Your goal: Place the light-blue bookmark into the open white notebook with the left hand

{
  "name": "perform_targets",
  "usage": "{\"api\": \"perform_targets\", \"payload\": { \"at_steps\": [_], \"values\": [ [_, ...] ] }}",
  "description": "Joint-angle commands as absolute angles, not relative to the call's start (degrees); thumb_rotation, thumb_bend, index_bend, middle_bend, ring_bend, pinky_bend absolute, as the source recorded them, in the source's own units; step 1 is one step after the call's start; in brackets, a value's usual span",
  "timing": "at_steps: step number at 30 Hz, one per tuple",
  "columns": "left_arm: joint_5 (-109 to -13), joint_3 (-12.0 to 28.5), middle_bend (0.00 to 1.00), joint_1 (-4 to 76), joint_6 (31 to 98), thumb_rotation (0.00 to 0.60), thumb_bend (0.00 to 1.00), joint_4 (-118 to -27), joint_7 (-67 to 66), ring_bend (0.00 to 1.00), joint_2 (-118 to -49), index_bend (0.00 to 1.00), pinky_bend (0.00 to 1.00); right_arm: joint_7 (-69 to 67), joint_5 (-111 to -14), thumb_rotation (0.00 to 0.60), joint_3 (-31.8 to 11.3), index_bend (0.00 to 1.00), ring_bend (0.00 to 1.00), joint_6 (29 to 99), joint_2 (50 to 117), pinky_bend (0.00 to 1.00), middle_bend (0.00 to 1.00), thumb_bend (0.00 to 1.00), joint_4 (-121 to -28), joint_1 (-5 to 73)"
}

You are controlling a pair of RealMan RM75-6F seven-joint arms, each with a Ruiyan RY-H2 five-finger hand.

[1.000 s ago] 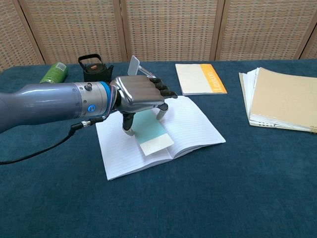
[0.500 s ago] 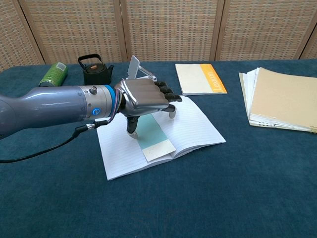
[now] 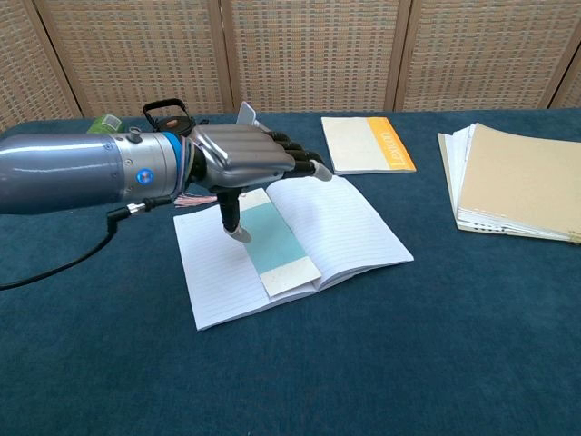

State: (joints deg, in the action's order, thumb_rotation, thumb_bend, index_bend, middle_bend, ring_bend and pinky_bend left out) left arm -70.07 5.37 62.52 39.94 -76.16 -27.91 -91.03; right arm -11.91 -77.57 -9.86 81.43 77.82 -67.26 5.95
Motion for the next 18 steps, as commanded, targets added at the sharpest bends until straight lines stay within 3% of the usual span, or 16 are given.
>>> {"api": "perform_targets", "payload": {
  "at_steps": [1, 5, 14, 18],
  "values": [
    [-69.6, 5.2, 0.0, 61.9, 38.0, 0.6, 0.44, -80.4, -24.8, 0.0, -86.9, 0.0, 0.0, -11.8, -77.7, 0.6, -9.8, 0.0, 0.0, 81.5, 77.9, 0.0, 0.0, 0.08, -67.4, 6.0],
    [-69.9, 4.5, 0.0, 61.8, 36.4, 0.6, 0.59, -83.7, -23.0, 0.0, -83.5, 0.0, 0.0, -11.7, -77.9, 0.6, -9.8, 0.0, 0.0, 81.7, 77.8, 0.0, 0.0, 0.08, -67.5, 5.9],
    [-68.6, 3.0, 0.0, 63.0, 30.7, 0.6, 0.7, -86.0, -19.9, 0.0, -80.0, 0.0, 0.0, -11.6, -78.1, 0.6, -9.7, 0.0, 0.0, 82.0, 77.7, 0.0, 0.0, 0.08, -67.8, 5.9],
    [-68.8, 2.6, 0.0, 63.2, 30.2, 0.6, 0.71, -86.3, -19.2, 0.0, -79.8, 0.03, 0.0, -11.6, -78.2, 0.6, -9.7, 0.0, 0.0, 82.0, 77.8, 0.0, 0.0, 0.08, -67.8, 5.9]
  ]
}}
